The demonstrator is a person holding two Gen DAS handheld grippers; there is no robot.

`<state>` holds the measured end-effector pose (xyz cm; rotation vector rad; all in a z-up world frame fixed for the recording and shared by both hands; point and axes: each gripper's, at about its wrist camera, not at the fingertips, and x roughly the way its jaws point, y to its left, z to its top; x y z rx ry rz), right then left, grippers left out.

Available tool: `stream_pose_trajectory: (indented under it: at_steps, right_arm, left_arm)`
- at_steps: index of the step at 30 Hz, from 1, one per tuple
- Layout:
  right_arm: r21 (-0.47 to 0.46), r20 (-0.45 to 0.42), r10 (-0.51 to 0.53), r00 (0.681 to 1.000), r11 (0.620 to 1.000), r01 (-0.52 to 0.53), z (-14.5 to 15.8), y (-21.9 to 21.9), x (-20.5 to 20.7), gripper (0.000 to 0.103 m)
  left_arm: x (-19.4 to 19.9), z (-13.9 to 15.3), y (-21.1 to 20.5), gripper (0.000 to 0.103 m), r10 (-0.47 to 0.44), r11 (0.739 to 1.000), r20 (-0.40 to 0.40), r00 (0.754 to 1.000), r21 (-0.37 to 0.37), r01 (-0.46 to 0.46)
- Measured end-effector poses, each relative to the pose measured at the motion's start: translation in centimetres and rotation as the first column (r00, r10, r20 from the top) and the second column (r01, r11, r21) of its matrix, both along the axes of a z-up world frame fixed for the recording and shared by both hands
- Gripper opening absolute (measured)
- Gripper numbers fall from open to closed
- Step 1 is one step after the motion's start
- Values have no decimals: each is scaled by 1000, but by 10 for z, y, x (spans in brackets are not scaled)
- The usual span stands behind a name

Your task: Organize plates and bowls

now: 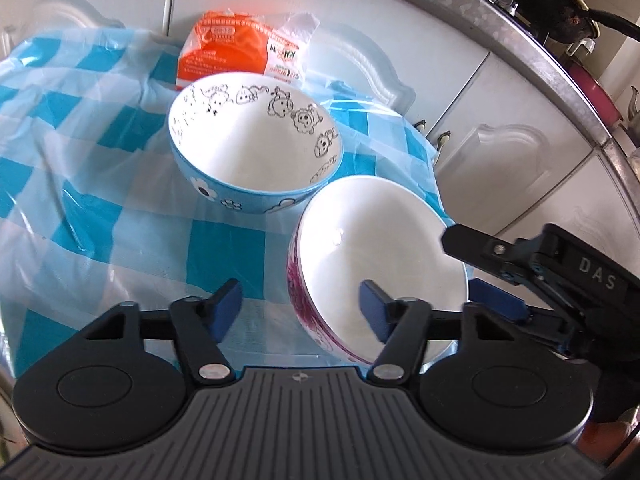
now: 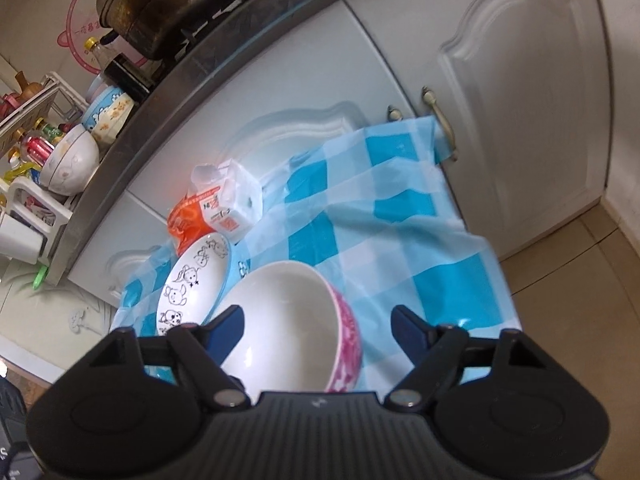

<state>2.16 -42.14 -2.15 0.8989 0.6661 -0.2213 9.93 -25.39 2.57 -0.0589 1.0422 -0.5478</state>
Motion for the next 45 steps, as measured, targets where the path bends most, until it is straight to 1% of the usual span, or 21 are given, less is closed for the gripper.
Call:
stream_pose_trajectory:
  at_steps: [2, 3, 5, 6, 8, 10, 12, 15, 18, 19, 22, 26, 31, 38, 45]
  right_arm:
    - [11, -6, 4, 1000, 1000, -4, -5, 1, 3, 76]
    - [18, -9, 5, 1000, 1000, -5, -8, 1, 4, 75]
    - [35, -10, 6, 1000, 999, -6, -14, 0, 6, 74]
    - [43, -11, 7, 1000, 999, -6, -17, 0, 7, 74]
    - [56, -8, 9, 1000, 998, -9, -21, 1, 8, 74]
    - [60, -7, 12, 1000, 998, -12, -23, 1, 8, 73]
    - [61, -9, 19, 1000, 998, -19, -25, 1, 10, 69]
    - [78, -4, 35, 999, 996, -35, -27, 2, 12, 64]
    - [59, -10, 50, 999, 997, -49, -27, 6, 14, 64]
    - [53, -11, 52, 999, 997, -51, -27, 7, 15, 64]
    - [50, -10, 53, 999, 997, -53, -27, 7, 14, 64]
    - [48, -11, 48, 999, 998, -47, -26, 8, 14, 64]
    - [4, -32, 69, 997, 998, -69, -22, 16, 15, 63]
    - [12, -43, 78, 996, 997, -78, -20, 25, 11, 60]
    - [8, -35, 100, 994, 995, -99, -12, 36, 6, 57]
  left_arm:
    - [2, -4, -2, 65, -1, 1000, -4, 1000, -8, 1]
    - [3, -5, -3, 63, -3, 1000, -4, 1000, -11, 3]
    - [4, -7, -6, 56, -4, 1000, -6, 1000, -12, 4]
    - [6, -8, -7, 54, -3, 1000, -9, 1000, -11, 3]
    - [9, -11, -8, 45, -1, 1000, -17, 1000, -15, 1]
    - [11, -13, -8, 41, 6, 1000, -23, 1000, -16, -6]
    - [13, -14, -8, 39, 10, 1000, -24, 1000, -20, -10]
    - [15, -16, -9, 34, 5, 1000, -23, 1000, -24, -6]
    - [16, -17, -10, 30, 3, 1000, -25, 1000, -29, -3]
    - [16, -17, -11, 27, 1, 1000, -25, 1000, -31, -1]
    - [16, -18, -13, 24, 4, 1000, -21, 1000, -28, -4]
    - [15, -18, -13, 17, 7, 1000, -10, 1000, -21, -7]
    - [15, -16, -10, 17, 16, 1000, -5, 1000, -19, -16]
    - [9, -9, 1, 16, 30, 999, 5, 1000, -30, -30]
    - [6, -4, 16, 16, 65, 997, -6, 998, -43, -65]
